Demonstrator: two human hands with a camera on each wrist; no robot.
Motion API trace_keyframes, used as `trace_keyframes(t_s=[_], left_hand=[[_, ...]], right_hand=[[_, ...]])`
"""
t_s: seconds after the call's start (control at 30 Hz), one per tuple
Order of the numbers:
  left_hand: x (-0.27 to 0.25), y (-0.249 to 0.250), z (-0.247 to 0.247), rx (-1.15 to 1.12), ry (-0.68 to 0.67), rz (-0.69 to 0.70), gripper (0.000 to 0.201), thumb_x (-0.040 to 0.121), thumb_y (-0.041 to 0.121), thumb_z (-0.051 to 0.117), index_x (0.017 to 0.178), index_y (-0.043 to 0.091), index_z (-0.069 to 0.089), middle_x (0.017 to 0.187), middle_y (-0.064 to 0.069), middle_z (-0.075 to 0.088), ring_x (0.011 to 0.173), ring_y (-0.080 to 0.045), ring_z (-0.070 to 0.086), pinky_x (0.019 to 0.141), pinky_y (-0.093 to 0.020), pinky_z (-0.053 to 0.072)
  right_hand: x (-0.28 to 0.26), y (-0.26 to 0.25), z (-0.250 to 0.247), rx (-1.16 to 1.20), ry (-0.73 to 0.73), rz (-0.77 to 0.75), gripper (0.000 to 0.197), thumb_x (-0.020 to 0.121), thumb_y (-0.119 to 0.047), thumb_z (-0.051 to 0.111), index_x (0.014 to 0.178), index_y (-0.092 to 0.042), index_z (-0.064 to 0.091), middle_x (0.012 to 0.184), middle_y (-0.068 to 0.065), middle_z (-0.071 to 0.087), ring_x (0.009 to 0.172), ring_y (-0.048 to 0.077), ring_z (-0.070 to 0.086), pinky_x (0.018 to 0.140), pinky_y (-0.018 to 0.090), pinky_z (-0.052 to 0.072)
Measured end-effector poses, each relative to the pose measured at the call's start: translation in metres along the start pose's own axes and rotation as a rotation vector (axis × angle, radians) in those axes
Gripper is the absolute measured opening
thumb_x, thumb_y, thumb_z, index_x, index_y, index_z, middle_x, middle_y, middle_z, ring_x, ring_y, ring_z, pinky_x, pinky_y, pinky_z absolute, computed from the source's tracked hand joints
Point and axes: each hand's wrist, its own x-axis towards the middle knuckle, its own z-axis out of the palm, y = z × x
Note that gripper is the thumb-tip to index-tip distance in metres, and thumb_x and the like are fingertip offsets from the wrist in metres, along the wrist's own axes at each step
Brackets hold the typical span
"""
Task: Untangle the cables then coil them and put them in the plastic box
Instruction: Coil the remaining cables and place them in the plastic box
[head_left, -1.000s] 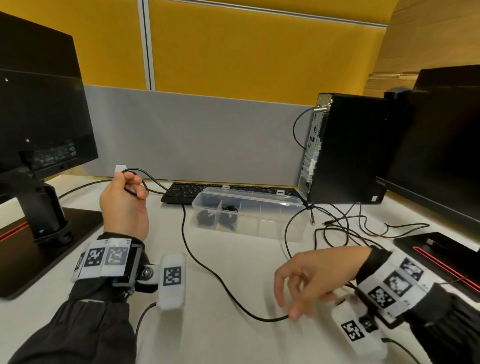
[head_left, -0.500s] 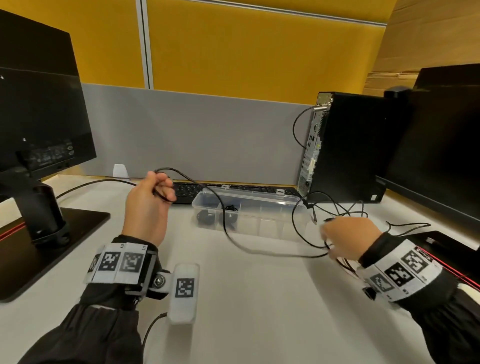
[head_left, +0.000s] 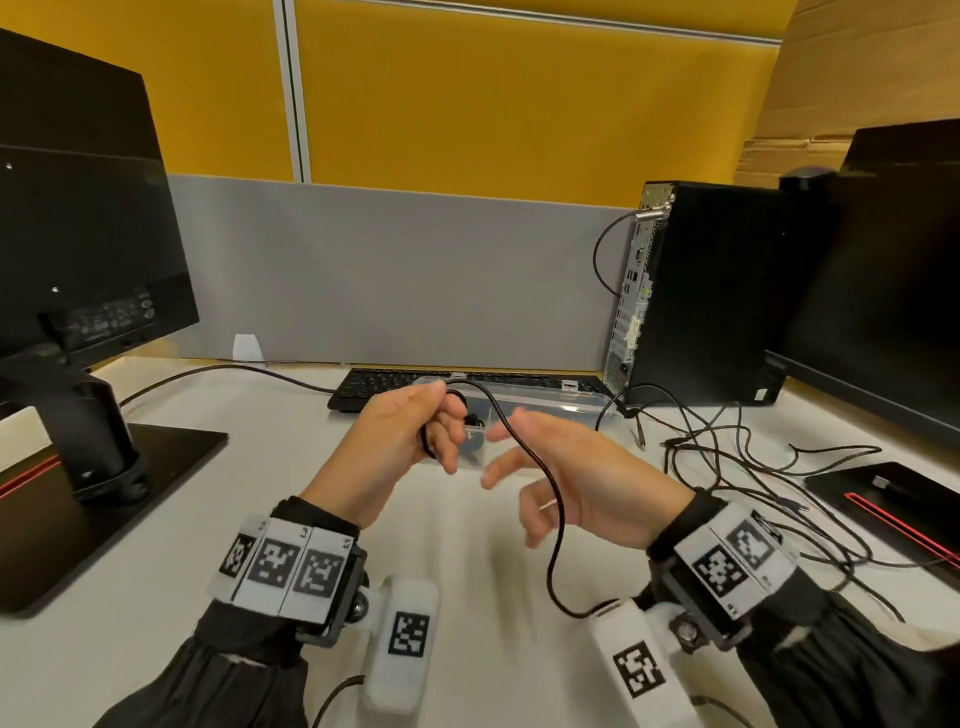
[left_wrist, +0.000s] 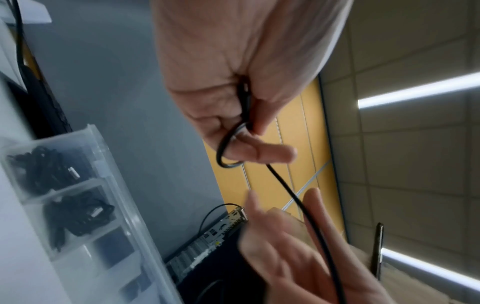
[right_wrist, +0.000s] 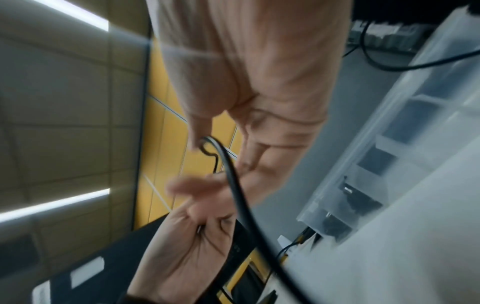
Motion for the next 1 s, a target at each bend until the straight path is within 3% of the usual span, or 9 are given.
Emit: trace_keyframes(t_s=[0.13,0.3,0.43,0.57,0.67,0.77,0.83,0.9,1.0], left_hand=[[-0.004,0.005,-0.004,-0.133,-0.042,-0.085,0.035,0.097,0.027,0.035,0.068,0.012,0.047,0.054,0.000,0.054,0.038,-0.010,0.044,0.045,-0.016,0.041],[-0.010,0.013,0.011,-0.494,-0.147,-0.138,0.032,0.081,0.022,0.046,0.058,0.010,0.063,0.064,-0.006,0.063,0.045,-0.010,0.058,0.043,-0.015,0.047],[0.001,0.009,-0.001,-0.675,0.047,0.054,0.033,0.092,0.010,0.040,0.087,-0.005,0.069,0.098,-0.018,0.071,0.094,-0.025,0.070,0.077,-0.029,0.057],[0.012,-0.005,-0.016,-0.303,0.267,0.170,0.027,0.100,0.011,0.035,0.104,0.001,0.059,0.109,-0.014,0.067,0.107,-0.023,0.064,0.094,-0.030,0.051],[0.015,-0.015,-0.021,0.181,0.272,0.165,0.025,0.100,0.018,0.036,0.100,0.016,0.061,0.095,-0.002,0.072,0.093,-0.014,0.068,0.091,-0.032,0.048],[0.005,-0.012,-0.012,0.419,0.000,0.064,0.036,0.101,0.020,0.032,0.083,0.013,0.063,0.058,0.000,0.067,0.051,-0.013,0.058,0.064,-0.026,0.046],[-0.004,-0.001,0.000,0.293,-0.190,-0.015,0.050,0.099,0.029,0.029,0.075,0.002,0.063,0.041,-0.001,0.055,0.042,-0.015,0.045,0.054,-0.022,0.042],[-0.010,0.007,0.008,0.084,-0.288,-0.043,0.059,0.093,0.041,0.025,0.070,0.000,0.061,0.034,-0.001,0.044,0.038,-0.014,0.037,0.053,-0.020,0.039],[-0.010,0.012,0.012,-0.271,-0.198,0.026,0.048,0.088,0.035,0.031,0.070,0.003,0.062,0.040,-0.004,0.047,0.037,-0.014,0.039,0.053,-0.022,0.040]], right_hand=[[0.004,0.000,-0.013,-0.191,0.171,-0.120,0.020,0.093,-0.029,0.050,0.087,-0.012,0.059,0.049,-0.012,0.036,0.043,0.005,0.024,0.040,0.015,0.022],[0.021,-0.002,-0.027,-0.587,0.593,-0.451,0.019,0.095,-0.018,0.052,0.079,-0.018,0.063,0.046,-0.022,0.050,0.045,-0.003,0.046,0.046,0.007,0.032],[0.020,0.013,0.002,-0.876,0.263,-0.382,0.023,0.099,-0.016,0.044,0.100,-0.014,0.066,0.057,-0.029,0.055,0.062,-0.016,0.050,0.059,0.008,0.034],[0.001,0.017,0.031,-1.043,-0.047,-0.293,0.029,0.101,-0.027,0.036,0.113,-0.017,0.060,0.065,-0.022,0.047,0.063,-0.012,0.048,0.064,0.009,0.036],[-0.010,0.008,0.043,-1.301,-0.161,-0.408,0.029,0.101,-0.031,0.036,0.104,-0.022,0.063,0.079,-0.014,0.057,0.063,0.000,0.046,0.069,0.020,0.042],[-0.008,-0.012,0.034,-1.288,0.161,-0.702,0.030,0.095,-0.037,0.037,0.089,-0.025,0.063,0.069,-0.015,0.052,0.056,0.005,0.039,0.062,0.032,0.044],[0.005,-0.026,0.012,-1.214,0.457,-0.805,0.036,0.091,-0.042,0.033,0.086,-0.024,0.063,0.068,-0.015,0.056,0.060,0.006,0.048,0.063,0.034,0.047],[0.018,-0.031,-0.006,-1.205,0.593,-0.754,0.036,0.093,-0.044,0.034,0.092,-0.024,0.064,0.072,-0.013,0.063,0.067,0.011,0.059,0.065,0.036,0.050],[0.027,-0.009,-0.014,-1.412,0.445,-0.417,0.028,0.100,-0.033,0.034,0.110,-0.026,0.059,0.076,-0.012,0.059,0.073,0.017,0.057,0.063,0.029,0.042]])
